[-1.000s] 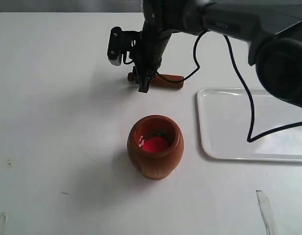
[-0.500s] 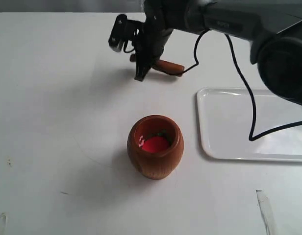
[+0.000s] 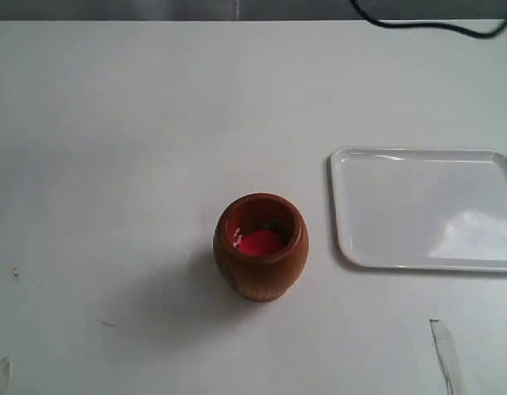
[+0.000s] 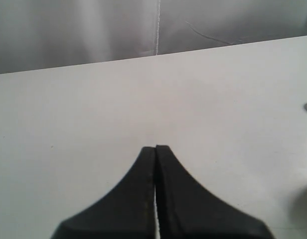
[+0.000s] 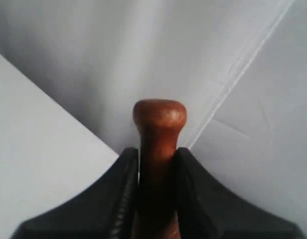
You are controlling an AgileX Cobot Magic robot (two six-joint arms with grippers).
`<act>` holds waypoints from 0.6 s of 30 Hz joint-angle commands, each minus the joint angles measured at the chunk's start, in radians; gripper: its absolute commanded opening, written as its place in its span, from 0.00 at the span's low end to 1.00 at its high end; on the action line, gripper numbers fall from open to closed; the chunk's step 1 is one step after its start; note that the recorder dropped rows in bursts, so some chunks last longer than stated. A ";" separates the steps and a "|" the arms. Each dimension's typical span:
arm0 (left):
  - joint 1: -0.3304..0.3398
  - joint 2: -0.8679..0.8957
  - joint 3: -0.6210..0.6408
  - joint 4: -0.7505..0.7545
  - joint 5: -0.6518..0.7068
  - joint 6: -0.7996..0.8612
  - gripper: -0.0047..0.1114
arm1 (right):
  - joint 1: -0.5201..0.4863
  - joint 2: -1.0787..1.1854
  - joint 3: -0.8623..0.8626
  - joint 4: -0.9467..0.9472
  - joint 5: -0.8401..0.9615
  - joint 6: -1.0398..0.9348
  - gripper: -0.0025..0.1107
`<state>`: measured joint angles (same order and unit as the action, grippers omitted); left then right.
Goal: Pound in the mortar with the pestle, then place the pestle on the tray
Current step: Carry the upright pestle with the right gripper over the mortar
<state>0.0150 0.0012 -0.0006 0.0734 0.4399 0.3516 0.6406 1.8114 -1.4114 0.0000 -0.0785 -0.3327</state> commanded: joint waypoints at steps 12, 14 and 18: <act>-0.008 -0.001 0.001 -0.007 -0.003 -0.008 0.04 | -0.001 -0.467 1.141 -0.319 -1.143 0.526 0.02; -0.008 -0.001 0.001 -0.007 -0.003 -0.008 0.04 | -0.001 -0.402 1.140 -0.381 -1.143 0.528 0.02; -0.008 -0.001 0.001 -0.007 -0.003 -0.008 0.04 | 0.110 -0.331 1.031 -0.492 -1.143 0.513 0.02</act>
<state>0.0150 0.0012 -0.0006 0.0734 0.4399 0.3516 0.6935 1.4627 -0.3401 -0.4559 -1.1863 0.1856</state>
